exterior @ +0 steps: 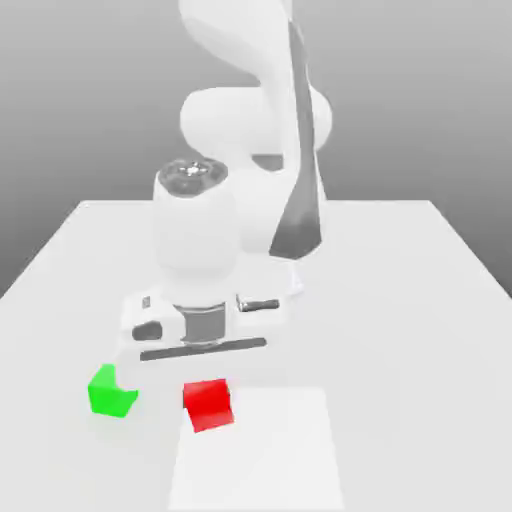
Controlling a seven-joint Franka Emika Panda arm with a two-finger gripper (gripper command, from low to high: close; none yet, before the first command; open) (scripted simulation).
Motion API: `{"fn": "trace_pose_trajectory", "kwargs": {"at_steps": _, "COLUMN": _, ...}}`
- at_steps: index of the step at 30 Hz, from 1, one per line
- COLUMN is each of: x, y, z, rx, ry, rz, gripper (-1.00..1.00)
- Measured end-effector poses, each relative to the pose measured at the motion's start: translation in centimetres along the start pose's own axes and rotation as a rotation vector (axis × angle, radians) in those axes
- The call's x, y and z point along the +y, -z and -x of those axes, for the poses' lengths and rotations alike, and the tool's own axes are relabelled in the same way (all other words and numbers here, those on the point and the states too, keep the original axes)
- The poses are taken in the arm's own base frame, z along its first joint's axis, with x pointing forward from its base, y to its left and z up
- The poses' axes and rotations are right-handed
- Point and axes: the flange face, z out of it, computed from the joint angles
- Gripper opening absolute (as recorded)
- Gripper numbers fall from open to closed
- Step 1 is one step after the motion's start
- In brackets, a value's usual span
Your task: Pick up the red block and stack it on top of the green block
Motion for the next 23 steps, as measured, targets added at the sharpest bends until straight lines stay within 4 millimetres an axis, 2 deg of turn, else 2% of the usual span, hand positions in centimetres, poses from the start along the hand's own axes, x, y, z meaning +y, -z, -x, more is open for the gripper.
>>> {"fn": "trace_pose_trajectory", "kwargs": {"at_steps": 5, "x": 6.1, "y": 1.6, "z": -0.7, "rx": 0.004, "ry": 0.11, "rz": 0.01, "gripper": -1.0}}
{"fn": "trace_pose_trajectory", "kwargs": {"at_steps": 12, "x": 13.2, "y": 3.1, "z": 0.1, "rx": -0.002, "ry": 0.304, "rz": -0.002, "gripper": -1.0}}
{"fn": "trace_pose_trajectory", "kwargs": {"at_steps": 15, "x": 14.1, "y": 1.7, "z": 0.2, "rx": -0.002, "ry": 0.333, "rz": -0.01, "gripper": -1.0}}
{"fn": "trace_pose_trajectory", "kwargs": {"at_steps": 20, "x": 14.1, "y": -2.5, "z": 0.2, "rx": -0.003, "ry": 0.338, "rz": -0.01, "gripper": -1.0}}
{"fn": "trace_pose_trajectory", "kwargs": {"at_steps": 21, "x": 14.2, "y": -3.1, "z": 0.3, "rx": -0.003, "ry": 0.336, "rz": -0.009, "gripper": 1.0}}
{"fn": "trace_pose_trajectory", "kwargs": {"at_steps": 23, "x": 14.2, "y": -3.1, "z": 0.3, "rx": -0.004, "ry": 0.336, "rz": -0.009, "gripper": 1.0}}
